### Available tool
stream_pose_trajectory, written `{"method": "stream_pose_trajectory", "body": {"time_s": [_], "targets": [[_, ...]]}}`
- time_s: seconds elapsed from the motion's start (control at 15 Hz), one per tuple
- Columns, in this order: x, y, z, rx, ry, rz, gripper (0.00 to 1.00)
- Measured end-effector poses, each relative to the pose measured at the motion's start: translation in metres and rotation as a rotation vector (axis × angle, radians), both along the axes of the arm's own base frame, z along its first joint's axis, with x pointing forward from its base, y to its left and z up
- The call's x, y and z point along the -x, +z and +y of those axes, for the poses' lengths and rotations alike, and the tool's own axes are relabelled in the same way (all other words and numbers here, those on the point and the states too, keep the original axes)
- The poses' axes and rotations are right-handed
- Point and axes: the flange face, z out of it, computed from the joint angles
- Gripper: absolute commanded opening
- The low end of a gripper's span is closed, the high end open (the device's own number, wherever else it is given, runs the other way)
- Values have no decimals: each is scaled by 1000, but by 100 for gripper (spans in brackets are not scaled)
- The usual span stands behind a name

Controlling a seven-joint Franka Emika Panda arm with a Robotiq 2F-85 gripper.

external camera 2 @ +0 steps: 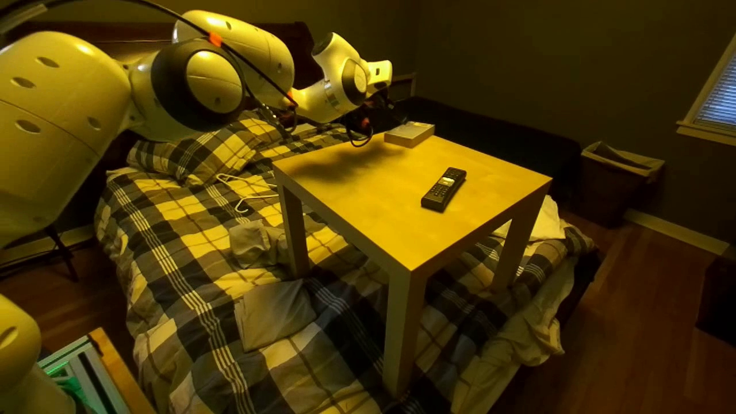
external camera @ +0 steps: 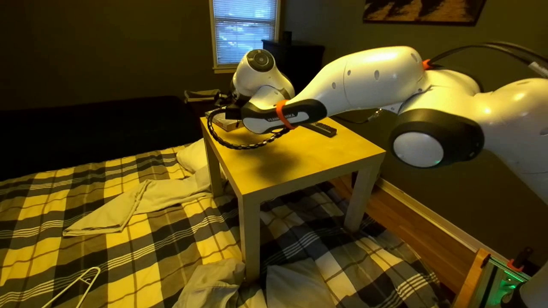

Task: Slide the book backwards towards the edge of the table

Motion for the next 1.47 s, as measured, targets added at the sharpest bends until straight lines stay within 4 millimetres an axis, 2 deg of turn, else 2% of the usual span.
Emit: {"method": "stream_pose_trajectory", "body": {"time_s": [0.33, 0.67, 1.07, 1.47], "targets": [[-16, -30, 0, 65, -132, -43, 100], [-18, -59, 7, 145, -162, 18, 100], [-15, -46, 8, 255, -140, 137, 100], [-5, -27, -6, 346, -139, 350, 100]]}}
